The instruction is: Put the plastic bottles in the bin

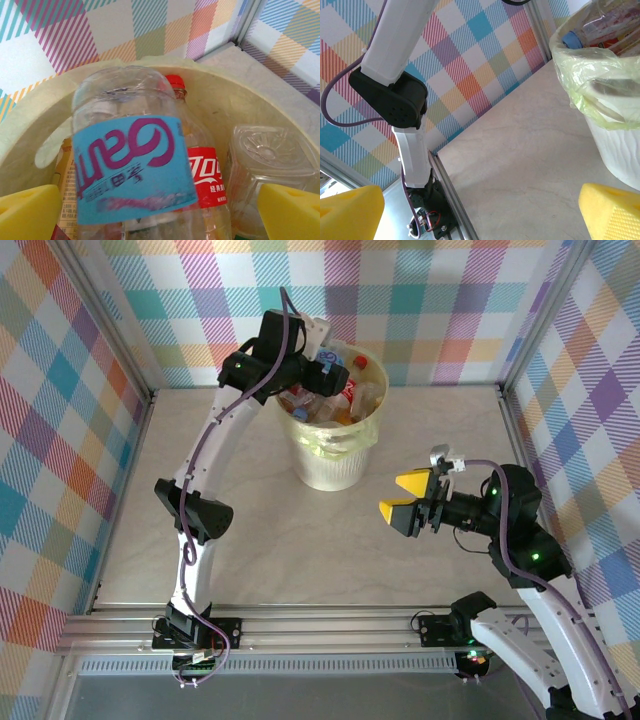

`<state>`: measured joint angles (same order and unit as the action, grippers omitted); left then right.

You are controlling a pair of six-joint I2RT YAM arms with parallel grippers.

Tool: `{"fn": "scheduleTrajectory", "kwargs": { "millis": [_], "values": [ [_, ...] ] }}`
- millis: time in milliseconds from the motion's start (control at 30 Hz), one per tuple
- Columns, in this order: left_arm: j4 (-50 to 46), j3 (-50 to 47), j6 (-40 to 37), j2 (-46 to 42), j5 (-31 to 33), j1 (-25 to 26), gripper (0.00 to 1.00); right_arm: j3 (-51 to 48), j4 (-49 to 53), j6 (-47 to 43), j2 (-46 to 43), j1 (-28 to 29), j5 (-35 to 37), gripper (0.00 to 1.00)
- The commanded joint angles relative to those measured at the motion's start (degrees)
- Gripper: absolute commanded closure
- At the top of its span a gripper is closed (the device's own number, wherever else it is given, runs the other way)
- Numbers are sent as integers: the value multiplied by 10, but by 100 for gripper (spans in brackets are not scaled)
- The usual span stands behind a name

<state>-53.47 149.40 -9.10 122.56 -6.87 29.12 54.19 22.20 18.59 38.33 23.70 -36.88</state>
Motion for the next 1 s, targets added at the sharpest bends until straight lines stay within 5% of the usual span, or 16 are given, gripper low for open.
{"fn": "scheduleTrajectory", "kwargs": {
  "millis": [0, 133, 500, 967],
  "values": [
    [37, 9, 27, -15, 12, 6, 0, 13, 2, -11, -1, 3, 1, 0],
    [72, 10, 43, -18, 34, 5, 2, 13, 4, -11, 0, 3, 3, 0],
    [79, 12, 53, 14, 13, 5, 43, 10, 11, -14, -1, 4, 9, 0],
    [44, -13, 55, 35, 0, 6, 47, 3, 9, -11, -4, 3, 10, 0]
  ]
}}
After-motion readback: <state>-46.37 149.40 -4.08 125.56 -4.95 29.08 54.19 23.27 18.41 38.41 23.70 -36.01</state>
